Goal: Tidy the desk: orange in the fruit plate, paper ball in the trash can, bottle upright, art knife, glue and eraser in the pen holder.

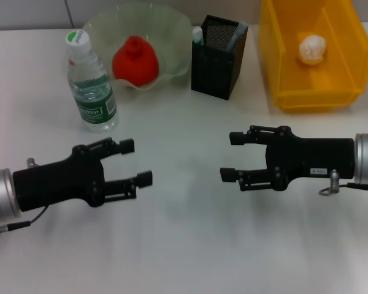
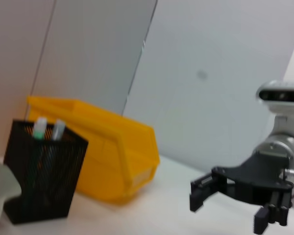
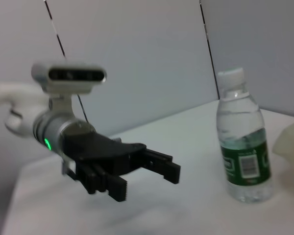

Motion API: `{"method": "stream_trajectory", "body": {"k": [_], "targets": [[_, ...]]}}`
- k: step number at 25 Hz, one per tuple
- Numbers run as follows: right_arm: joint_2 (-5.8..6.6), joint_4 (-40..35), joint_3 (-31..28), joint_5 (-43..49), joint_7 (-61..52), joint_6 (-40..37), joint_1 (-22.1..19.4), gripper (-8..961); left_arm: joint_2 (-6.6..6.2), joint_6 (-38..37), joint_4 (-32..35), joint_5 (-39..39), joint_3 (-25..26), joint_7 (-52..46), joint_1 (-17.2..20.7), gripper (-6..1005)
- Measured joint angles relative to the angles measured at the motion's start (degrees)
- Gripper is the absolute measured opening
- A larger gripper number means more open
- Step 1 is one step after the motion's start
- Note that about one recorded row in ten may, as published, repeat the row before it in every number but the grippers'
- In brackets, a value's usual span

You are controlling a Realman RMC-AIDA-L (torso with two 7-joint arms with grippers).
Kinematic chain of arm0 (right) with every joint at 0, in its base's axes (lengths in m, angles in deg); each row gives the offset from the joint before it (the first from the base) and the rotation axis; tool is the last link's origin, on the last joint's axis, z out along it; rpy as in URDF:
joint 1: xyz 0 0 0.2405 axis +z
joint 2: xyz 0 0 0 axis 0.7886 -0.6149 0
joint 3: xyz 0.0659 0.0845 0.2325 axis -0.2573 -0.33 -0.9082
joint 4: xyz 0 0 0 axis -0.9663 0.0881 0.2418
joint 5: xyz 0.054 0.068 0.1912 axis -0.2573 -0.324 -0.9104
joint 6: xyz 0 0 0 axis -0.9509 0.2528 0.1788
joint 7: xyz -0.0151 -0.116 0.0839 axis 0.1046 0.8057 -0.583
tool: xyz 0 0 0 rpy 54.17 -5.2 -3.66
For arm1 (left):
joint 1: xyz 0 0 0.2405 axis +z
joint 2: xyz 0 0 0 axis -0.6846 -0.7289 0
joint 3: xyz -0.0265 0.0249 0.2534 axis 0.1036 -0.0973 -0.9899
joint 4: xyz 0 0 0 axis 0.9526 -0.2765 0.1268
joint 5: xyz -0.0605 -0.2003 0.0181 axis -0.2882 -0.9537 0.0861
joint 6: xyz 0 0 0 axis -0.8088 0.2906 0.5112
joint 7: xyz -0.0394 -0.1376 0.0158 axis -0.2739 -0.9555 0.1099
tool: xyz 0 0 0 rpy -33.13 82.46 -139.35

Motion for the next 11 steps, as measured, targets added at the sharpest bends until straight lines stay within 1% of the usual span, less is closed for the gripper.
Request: {"method": "stream_trajectory", "body": {"k": [3,6,11], "targets": [[-0.82,0.1,-0.3,-0.1,4.2,1.0,-0.8,799,-0.03,1.5,0.2,2.5,0.0,-0.9,-0.9,859],[-0.93,0.4,-0.3,-0.2,5.2,1.3,-0.9,812,-0.05,1.8,0.9,3.4,0.0,-1.4,-1.2,859],[-0.95,0.7,0.0,0.0,5.3,1.5,-0.9,820,-0.46,1.8,1.6,4.3,0.0,-2.1,-1.1,859]]}}
